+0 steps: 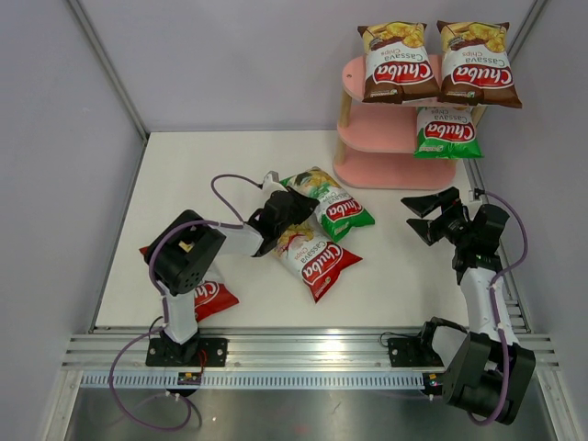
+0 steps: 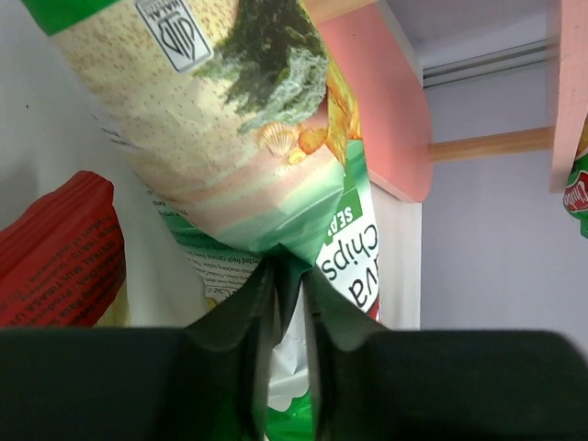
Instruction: Place and organize the chips bags onto the shelf
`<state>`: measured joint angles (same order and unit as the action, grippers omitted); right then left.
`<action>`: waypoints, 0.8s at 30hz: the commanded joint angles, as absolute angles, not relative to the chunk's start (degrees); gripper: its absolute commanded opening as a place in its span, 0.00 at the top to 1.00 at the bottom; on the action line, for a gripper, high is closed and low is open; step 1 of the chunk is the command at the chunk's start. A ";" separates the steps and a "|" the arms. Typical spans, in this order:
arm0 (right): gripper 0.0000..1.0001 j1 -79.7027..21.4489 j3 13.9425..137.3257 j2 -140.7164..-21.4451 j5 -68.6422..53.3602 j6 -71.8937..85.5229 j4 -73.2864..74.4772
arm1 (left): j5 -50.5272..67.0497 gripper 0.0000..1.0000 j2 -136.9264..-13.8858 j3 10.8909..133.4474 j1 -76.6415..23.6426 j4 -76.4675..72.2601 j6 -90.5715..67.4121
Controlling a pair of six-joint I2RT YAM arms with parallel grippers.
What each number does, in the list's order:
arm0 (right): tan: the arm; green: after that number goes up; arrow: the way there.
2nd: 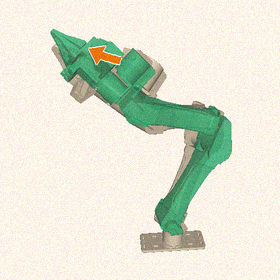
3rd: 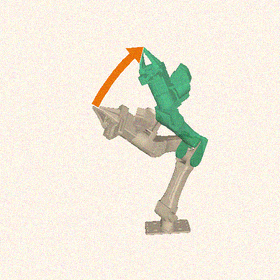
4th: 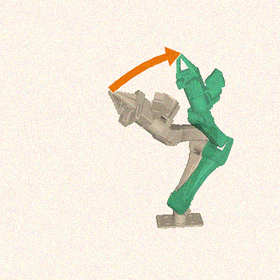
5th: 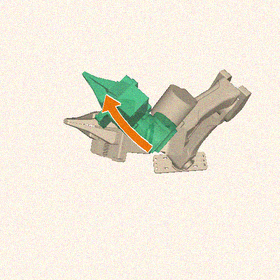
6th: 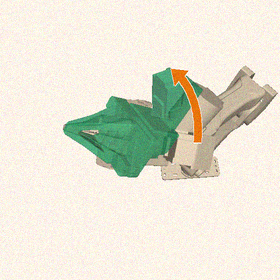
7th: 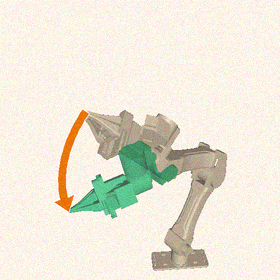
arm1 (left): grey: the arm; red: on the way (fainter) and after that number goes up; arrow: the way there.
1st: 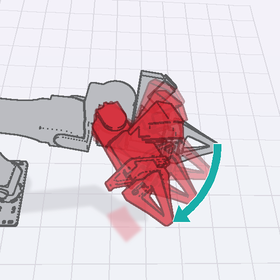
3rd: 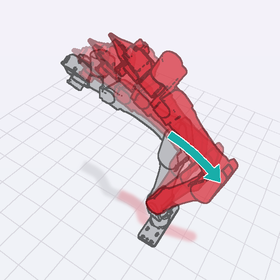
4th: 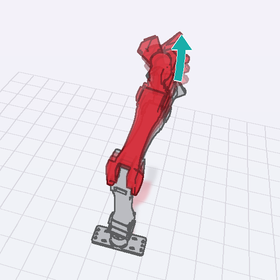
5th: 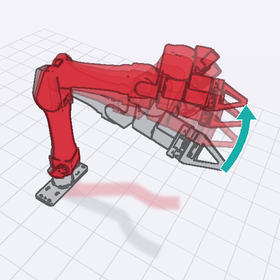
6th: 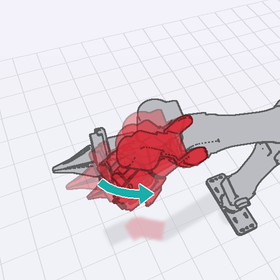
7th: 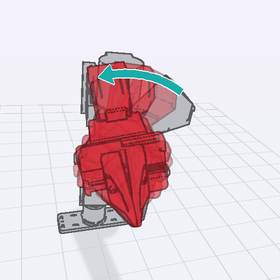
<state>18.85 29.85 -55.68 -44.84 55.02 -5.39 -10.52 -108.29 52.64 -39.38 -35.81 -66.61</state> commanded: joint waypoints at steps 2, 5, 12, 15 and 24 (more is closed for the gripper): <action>0.04 18.54 30.32 -54.41 -46.58 53.00 -7.56 | -11.08 0.93 -109.95 53.62 -38.94 -39.72 -67.50; 0.04 18.46 29.53 -54.49 -46.32 52.65 -7.73 | -9.85 0.97 -109.43 52.82 -38.94 -42.27 -67.94; 0.04 13.99 25.32 -59.22 -46.93 54.84 -14.05 | -9.05 1.00 -105.48 49.22 -38.94 -51.57 -70.13; 0.05 11.26 22.86 -61.78 -46.67 58.61 -20.37 | -8.79 1.00 -105.03 48.25 -38.94 -55.70 -70.58; 0.06 5.63 16.09 -61.09 -39.64 72.15 -30.67 | -7.30 1.00 -105.29 46.32 -39.02 -66.08 -72.24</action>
<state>6.81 17.41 -62.81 -42.87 65.73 -23.38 -7.92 -108.53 46.61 -39.24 -53.89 -71.24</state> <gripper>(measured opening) 0.938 0.005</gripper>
